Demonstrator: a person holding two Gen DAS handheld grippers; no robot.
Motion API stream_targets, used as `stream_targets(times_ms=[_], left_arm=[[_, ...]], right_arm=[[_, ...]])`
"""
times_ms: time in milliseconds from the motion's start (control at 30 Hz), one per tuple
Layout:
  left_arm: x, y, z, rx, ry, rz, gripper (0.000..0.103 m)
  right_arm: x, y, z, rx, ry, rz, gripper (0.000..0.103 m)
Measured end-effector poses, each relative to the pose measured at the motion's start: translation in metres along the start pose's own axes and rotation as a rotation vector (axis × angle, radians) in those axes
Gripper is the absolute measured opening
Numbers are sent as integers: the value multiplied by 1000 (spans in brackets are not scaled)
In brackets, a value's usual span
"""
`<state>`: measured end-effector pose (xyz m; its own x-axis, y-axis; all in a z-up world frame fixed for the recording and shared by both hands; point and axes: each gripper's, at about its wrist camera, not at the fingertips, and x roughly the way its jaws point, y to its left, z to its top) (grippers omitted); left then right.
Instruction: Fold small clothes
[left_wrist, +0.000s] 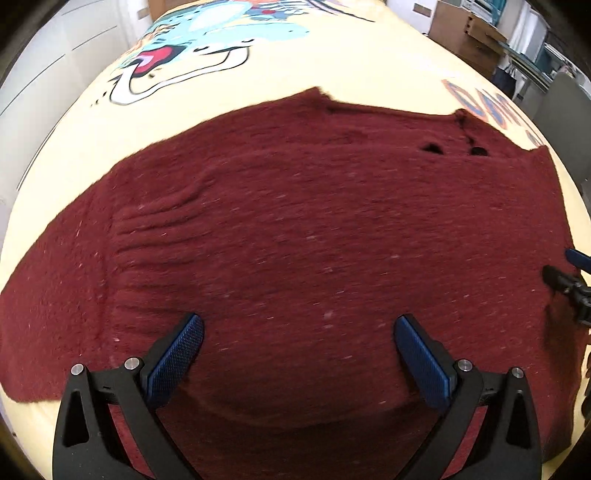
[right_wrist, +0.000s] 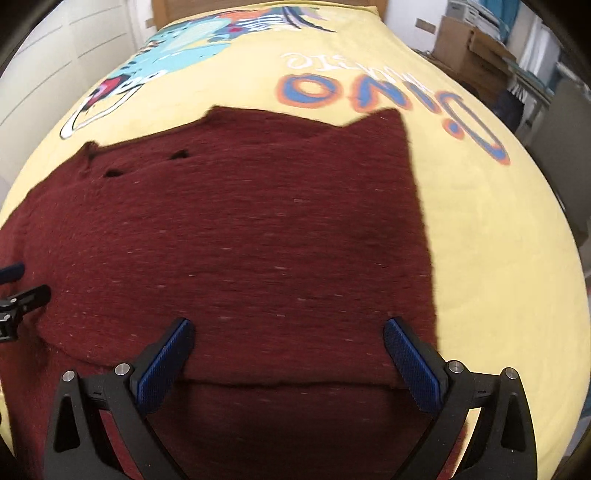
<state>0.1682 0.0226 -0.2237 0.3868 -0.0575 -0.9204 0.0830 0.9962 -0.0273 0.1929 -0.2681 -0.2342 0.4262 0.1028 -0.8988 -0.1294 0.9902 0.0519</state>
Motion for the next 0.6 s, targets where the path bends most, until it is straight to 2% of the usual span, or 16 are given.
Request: stream_targets(times_ms=[400, 600], left_arm=[[2, -9, -3, -11, -5, 18, 102], [3, -11, 2, -33, -14, 34, 102]], right_arm=[[5, 5, -9, -7, -45, 3, 102], [7, 11, -6, -15, -12, -20, 102]])
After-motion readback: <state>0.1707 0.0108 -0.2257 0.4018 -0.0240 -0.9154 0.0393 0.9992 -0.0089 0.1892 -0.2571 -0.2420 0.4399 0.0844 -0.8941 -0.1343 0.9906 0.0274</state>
